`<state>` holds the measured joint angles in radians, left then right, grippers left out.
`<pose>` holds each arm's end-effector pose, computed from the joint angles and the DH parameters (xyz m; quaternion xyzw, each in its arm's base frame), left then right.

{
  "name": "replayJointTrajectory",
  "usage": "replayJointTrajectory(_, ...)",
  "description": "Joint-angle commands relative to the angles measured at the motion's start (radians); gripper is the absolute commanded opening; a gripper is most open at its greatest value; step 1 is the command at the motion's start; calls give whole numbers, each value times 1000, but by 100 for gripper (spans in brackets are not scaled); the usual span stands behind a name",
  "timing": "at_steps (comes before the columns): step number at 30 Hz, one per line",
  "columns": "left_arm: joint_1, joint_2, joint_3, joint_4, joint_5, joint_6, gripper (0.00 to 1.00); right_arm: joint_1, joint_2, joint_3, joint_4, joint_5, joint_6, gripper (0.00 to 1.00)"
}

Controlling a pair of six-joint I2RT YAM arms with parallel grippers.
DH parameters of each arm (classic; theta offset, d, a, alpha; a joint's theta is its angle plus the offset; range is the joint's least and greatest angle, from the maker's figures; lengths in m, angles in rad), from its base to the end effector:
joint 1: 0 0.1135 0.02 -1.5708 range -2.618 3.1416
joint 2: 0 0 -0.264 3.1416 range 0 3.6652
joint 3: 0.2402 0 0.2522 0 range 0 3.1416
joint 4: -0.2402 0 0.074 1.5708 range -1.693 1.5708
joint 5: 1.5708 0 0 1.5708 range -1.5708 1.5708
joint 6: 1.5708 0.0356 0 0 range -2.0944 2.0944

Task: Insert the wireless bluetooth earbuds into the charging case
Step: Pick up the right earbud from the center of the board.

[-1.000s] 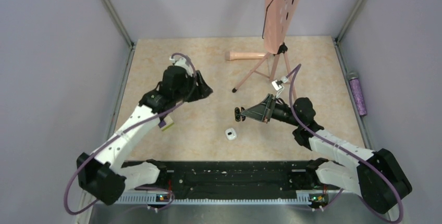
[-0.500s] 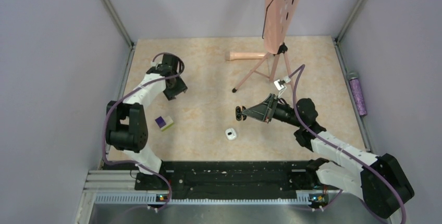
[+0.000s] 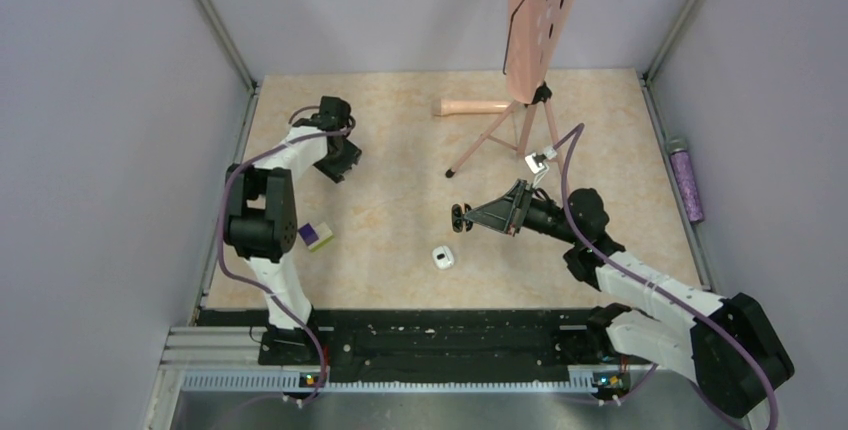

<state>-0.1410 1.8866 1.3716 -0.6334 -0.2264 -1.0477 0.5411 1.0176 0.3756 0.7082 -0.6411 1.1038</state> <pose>0.3865 -0.0468 0.1969 -0.4468 0.8630 -0.0251 0.2344 0.1739 0.1294 0.2463 -0.0409 0.6869 0.6543 0.3137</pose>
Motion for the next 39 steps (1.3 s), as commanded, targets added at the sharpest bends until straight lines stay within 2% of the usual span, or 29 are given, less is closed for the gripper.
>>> replayJointTrajectory(1,15,58,71,-13,-50,-150,55,7,5,9,39,3,10,0)
replayJointTrajectory(10,23,122,135,-67,-116,-210,49,8,67,24,80,-18,22,0)
replayJointTrajectory(15,39,157,164,-66,-117,-200,47,7,111,33,154,-36,51,0)
replayJointTrajectory(25,41,196,175,-47,-97,-184,42,7,147,48,153,-50,45,0)
replayJointTrajectory(29,42,212,196,-36,-90,-147,33,7,161,55,165,-53,49,0)
replayJointTrajectory(39,42,286,327,-58,-2,26,30,7,171,59,169,-50,52,0)
